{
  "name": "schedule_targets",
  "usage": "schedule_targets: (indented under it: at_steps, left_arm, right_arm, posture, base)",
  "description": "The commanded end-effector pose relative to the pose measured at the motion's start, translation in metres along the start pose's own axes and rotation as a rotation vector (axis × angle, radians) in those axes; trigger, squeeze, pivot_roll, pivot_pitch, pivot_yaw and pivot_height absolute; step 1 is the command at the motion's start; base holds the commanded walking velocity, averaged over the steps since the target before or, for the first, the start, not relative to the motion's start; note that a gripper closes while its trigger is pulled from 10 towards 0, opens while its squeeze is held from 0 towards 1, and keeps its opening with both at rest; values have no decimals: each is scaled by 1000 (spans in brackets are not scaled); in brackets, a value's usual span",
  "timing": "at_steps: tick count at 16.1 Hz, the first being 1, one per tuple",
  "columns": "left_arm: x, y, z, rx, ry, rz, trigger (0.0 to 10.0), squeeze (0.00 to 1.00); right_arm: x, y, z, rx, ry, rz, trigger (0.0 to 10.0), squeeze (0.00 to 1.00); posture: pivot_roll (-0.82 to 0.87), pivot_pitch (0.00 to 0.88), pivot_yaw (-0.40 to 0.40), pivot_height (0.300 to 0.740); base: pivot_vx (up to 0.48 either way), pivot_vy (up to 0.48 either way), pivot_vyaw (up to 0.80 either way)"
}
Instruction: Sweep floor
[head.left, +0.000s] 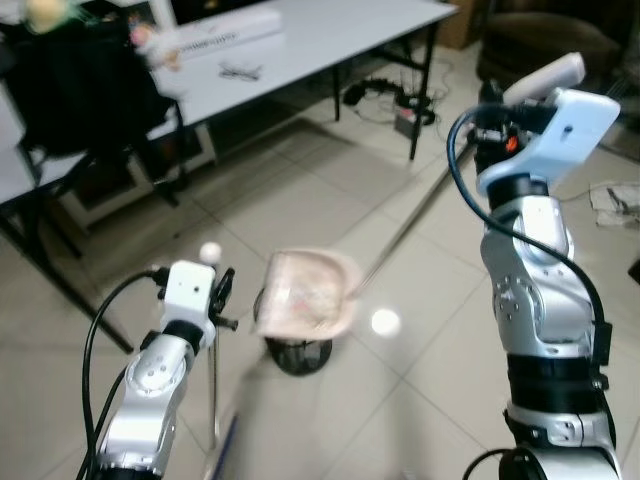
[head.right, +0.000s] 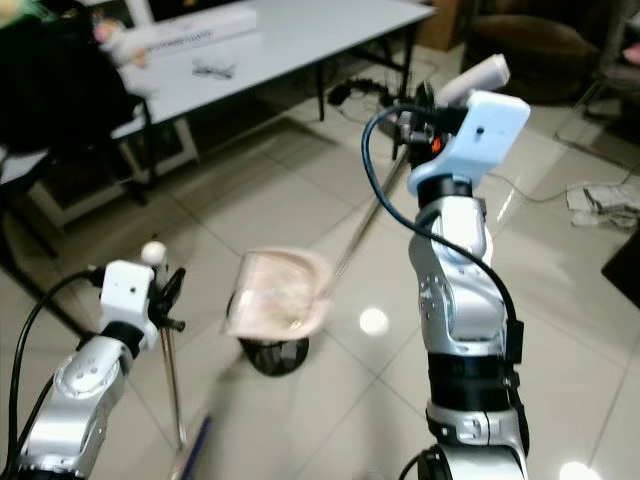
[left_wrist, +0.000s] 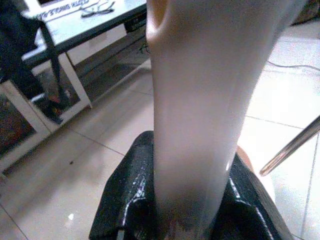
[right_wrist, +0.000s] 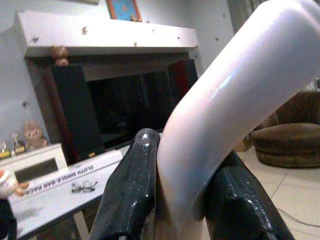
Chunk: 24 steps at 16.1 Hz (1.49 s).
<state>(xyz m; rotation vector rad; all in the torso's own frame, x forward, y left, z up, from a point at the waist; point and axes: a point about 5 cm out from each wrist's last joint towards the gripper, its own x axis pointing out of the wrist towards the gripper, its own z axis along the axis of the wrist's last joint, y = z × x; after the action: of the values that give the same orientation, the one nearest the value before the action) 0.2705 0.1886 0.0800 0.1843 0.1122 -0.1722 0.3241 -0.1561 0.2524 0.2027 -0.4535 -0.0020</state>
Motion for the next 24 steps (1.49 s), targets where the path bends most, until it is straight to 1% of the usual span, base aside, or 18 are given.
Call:
schedule_targets:
  at_steps: [1,7,8,10,13,16,18,20,23,24]
  left_arm:
    - [1,-1,7,17,-29,-4,10000,0]
    - [2,-1,7,14,-31,-5,10000,0]
    - [2,-1,6,12,-26,-10,10000,0]
    - [1,-3,5,-5,-14,-30,10000,0]
    - [1,-4,4,-9,-17,-40,10000,0]
    - [1,-5,4,-10,-18,-45,10000,0]
    - [1,-6,3,-6,-11,-46,10000,0]
    - [1,-5,2,-6,-8,-45,10000,0]
    - [0,-5,2,-6,-5,-48,10000,0]
    - [0,-6,2,-6,-5,-48,10000,0]
  right_arm:
    - [4,-3,14,-11,-70,-6,10000,0]
    - [4,-2,12,-21,-58,7,10000,0]
    - [4,-3,11,2,-60,-8,10000,0]
    - [4,-8,11,29,-58,-34,10000,0]
    - [4,-11,9,73,-54,-59,10000,0]
    - [3,-12,9,79,-55,-65,10000,0]
    - [3,-13,9,65,-59,-58,10000,0]
    - [3,-10,10,46,-63,-36,10000,0]
    - [1,0,12,2,-92,45,10000,0]
    - [0,5,13,-30,-111,79,10000,0]
  posture:
    - [2,27,69,740]
    - [0,25,69,740]
    - [2,24,68,740]
    - [4,24,68,740]
    - [4,23,68,740]
    - [3,23,69,740]
    - [4,23,69,740]
    - [3,24,70,740]
    - [3,25,69,740]
    - [4,27,68,740]
  base:
    - [405,0,0]
    - [401,0,0]
    - [375,0,0]
    - [0,0,0]
    - [0,0,0]
    - [0,0,0]
    - [0,0,0]
    - [0,0,0]
    - [0,0,0]
    - [0,0,0]
